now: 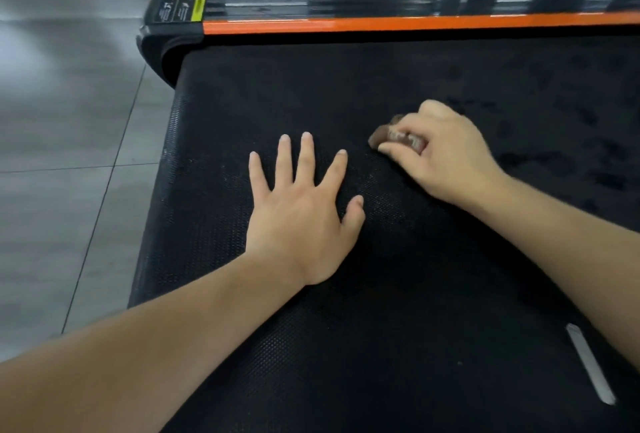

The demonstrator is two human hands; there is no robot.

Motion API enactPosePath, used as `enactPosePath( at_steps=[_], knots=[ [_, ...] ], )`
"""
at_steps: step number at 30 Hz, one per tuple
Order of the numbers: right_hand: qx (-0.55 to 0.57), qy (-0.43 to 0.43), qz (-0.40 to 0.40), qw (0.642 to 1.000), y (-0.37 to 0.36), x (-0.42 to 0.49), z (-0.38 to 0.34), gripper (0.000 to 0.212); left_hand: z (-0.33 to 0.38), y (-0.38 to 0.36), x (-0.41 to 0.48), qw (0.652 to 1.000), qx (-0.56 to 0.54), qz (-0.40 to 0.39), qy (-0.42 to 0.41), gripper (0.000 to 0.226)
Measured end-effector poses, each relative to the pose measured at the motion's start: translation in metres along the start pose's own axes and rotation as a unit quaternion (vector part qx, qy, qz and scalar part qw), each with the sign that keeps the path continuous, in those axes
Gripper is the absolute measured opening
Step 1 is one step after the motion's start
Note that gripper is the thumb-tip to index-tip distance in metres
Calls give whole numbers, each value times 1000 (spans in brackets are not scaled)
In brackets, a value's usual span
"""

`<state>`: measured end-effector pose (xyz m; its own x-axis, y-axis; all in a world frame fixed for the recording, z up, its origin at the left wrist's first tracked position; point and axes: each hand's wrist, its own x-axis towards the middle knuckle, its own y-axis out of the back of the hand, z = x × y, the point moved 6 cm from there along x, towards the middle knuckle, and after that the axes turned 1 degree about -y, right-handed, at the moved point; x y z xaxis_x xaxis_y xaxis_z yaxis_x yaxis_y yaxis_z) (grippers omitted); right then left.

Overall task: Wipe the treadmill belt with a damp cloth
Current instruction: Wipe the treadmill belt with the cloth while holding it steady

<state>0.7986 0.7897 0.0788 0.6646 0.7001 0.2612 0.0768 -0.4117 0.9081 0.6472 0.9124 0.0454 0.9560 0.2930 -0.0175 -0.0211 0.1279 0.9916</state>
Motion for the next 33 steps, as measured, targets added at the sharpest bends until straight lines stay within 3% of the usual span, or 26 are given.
enactPosePath(
  at_steps=[4, 8, 9, 12, 13, 17, 18, 21, 22, 26, 30, 31, 33],
  knots=[
    [-23, -163, 90, 982, 22, 37, 50, 28, 1, 1, 0, 1000, 0, -1, -3, 71],
    [-4, -10, 19, 1000, -6, 21, 3, 26, 0, -1, 1, 1000, 8, -8, 0, 71],
    [-2, -8, 15, 1000, -4, 23, 6, 26, 1, -1, 1, 1000, 7, -9, 0, 71],
    [-29, -154, 86, 984, 15, 48, 47, 29, 1, 0, 1, 1000, 4, -5, -2, 72],
    [-30, -162, 95, 982, 14, 51, 48, 29, 1, 1, 0, 1000, 6, -4, -1, 72],
    [8, 18, -5, 1000, -7, 35, 5, 24, 1, 0, 1, 1000, 5, -5, 1, 71],
    [-1, 12, 1, 1000, -4, 40, 13, 25, 1, 0, 1, 1000, 4, -6, -1, 71],
    [-47, -132, 75, 987, 14, 71, 57, 32, 1, 2, 0, 1000, 7, 0, -6, 71],
    [-51, -146, 81, 985, 12, 77, 60, 32, 1, 2, 0, 1000, 8, 1, -5, 71],
    [-12, -2, 15, 1000, -8, 73, 30, 26, 2, 2, 1, 1000, 7, -1, -3, 71],
    [-22, -151, 80, 985, 11, 114, 74, 27, 2, 3, 0, 1000, 3, 5, -5, 72],
    [-29, -160, 87, 983, 9, 121, 75, 28, 2, 3, 0, 1000, 3, 5, -5, 72],
    [-25, -97, 61, 993, -5, 123, 58, 26, 3, 2, 0, 1000, 3, 2, -3, 73]
  ],
)
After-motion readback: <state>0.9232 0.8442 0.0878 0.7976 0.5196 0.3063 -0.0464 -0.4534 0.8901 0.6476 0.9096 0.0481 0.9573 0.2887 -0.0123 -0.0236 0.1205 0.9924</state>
